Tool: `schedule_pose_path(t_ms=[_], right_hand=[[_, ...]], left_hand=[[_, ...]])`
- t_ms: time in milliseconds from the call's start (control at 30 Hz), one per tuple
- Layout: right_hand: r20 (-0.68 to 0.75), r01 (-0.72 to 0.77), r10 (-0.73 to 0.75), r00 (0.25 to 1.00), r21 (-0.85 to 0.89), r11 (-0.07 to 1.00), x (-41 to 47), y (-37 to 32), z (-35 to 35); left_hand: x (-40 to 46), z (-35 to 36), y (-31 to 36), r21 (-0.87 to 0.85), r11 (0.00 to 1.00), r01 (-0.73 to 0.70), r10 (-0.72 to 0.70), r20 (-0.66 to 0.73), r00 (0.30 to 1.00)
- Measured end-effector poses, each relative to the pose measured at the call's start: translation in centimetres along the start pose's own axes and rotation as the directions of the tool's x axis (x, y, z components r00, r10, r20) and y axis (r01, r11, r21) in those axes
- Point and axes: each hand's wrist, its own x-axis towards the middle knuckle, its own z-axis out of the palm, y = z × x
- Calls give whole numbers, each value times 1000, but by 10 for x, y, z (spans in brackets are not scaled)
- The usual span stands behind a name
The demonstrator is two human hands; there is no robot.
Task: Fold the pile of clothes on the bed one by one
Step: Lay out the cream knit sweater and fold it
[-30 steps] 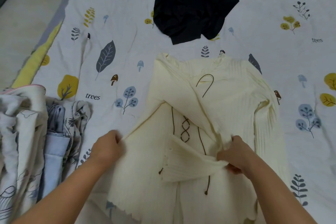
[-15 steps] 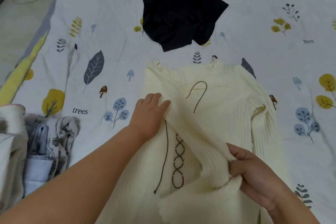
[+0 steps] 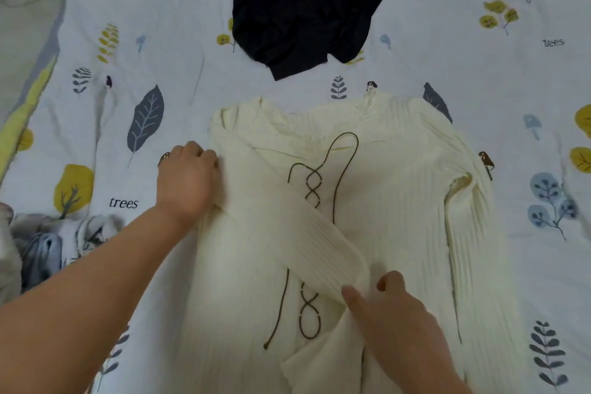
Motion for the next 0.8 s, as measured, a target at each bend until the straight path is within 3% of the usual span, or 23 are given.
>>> schedule_pose_path(t_ms=[67, 167, 233, 333, 400, 500, 600, 667, 733, 800], right_hand=[[-14, 40, -41, 999, -46, 998, -7, -10, 13], [-63, 166, -178, 982, -158, 973, -6, -12, 22], [4, 180, -180, 984, -43, 983, 2, -3, 15], [220, 126, -188, 957, 270, 955, 14, 18, -14], [265, 84, -180, 947, 336, 938, 18, 33, -29], [120, 106, -121, 985, 126, 986, 24, 53, -29], [-84, 145, -157, 984, -132, 981, 19, 57, -18], [-139, 166, -190, 972, -172, 971, 14, 57, -7], [-197, 141, -213, 957, -325, 935, 12, 60, 4], [-303, 84, -214, 929, -390, 917, 8, 63, 8]], left_hand=[[7, 2, 10, -87, 996, -10, 7, -31, 1000], [15, 14, 17, -160, 975, 152, -120, 195, 974], [15, 22, 10, -212, 955, 208, -141, 296, 945], [17, 24, -6, -276, 942, 190, -133, 214, 968], [15, 22, -9, -288, 939, 186, -138, 177, 974], [10, 20, -1, -246, 950, 193, -153, 174, 973], [2, 15, 18, -65, 983, 173, -170, 49, 984], [-12, 14, 34, -75, 994, 78, -79, -11, 997], [-35, 19, 50, -149, 986, -73, 75, 4, 997], [-62, 27, 63, -138, 973, -186, 211, 189, 959]])
